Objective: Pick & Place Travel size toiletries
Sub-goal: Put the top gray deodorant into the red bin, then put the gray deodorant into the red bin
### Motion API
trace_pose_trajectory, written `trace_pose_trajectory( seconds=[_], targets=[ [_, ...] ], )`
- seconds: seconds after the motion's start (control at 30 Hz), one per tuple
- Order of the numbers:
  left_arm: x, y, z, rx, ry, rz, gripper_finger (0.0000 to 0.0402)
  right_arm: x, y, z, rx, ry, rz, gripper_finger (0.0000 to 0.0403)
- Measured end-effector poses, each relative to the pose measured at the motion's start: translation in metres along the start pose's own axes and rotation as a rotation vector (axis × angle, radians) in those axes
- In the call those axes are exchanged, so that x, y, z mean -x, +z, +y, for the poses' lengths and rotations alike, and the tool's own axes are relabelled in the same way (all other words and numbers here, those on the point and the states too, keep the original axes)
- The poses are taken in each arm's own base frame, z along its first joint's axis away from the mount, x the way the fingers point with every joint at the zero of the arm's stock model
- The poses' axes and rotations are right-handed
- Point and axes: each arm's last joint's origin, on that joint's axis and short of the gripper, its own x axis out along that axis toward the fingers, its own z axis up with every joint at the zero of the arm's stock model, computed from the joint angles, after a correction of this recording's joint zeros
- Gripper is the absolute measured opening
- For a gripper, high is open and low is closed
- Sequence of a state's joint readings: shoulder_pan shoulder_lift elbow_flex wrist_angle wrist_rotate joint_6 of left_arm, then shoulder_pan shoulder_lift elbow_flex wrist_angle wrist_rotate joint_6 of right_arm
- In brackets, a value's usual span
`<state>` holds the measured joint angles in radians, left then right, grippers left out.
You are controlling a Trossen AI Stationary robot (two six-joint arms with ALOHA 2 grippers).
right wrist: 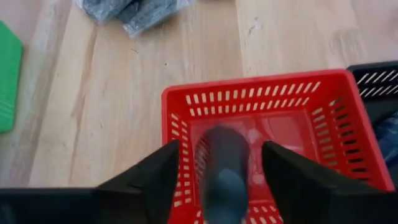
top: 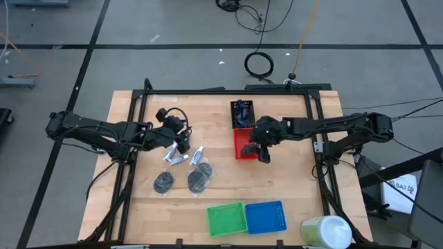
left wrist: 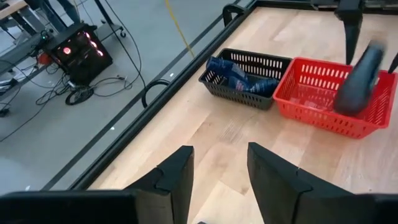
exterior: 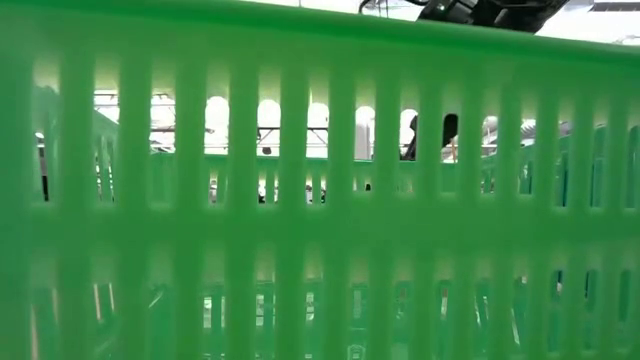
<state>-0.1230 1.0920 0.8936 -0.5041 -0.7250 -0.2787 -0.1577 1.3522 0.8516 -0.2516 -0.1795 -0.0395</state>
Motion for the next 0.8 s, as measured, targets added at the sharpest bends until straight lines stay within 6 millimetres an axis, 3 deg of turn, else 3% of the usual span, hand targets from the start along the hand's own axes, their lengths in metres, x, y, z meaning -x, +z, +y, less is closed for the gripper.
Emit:
trace_pose_trajectory(
  seconds=[0.27, 0.7, 0.8],
  targets=[
    [0.0, 0.0, 0.0, -0.003, 0.0, 0.0, 0.0145, 0.002, 0.009, 0.0, 0.017, -0.004, -0.094, 0.0283],
    [0.0, -0.004, 0.001, 0.015, -0.006, 0.037, 0.0173, 0.002, 0.014, 0.0, 0.026, -0.008, -0.145, 0.0274],
    [-0.002, -0.009, 0.005, 0.172, 0.022, 0.09, 0.0183, 0.002, 0.014, 0.0, 0.026, -0.008, -0.146, 0.0274]
  ],
)
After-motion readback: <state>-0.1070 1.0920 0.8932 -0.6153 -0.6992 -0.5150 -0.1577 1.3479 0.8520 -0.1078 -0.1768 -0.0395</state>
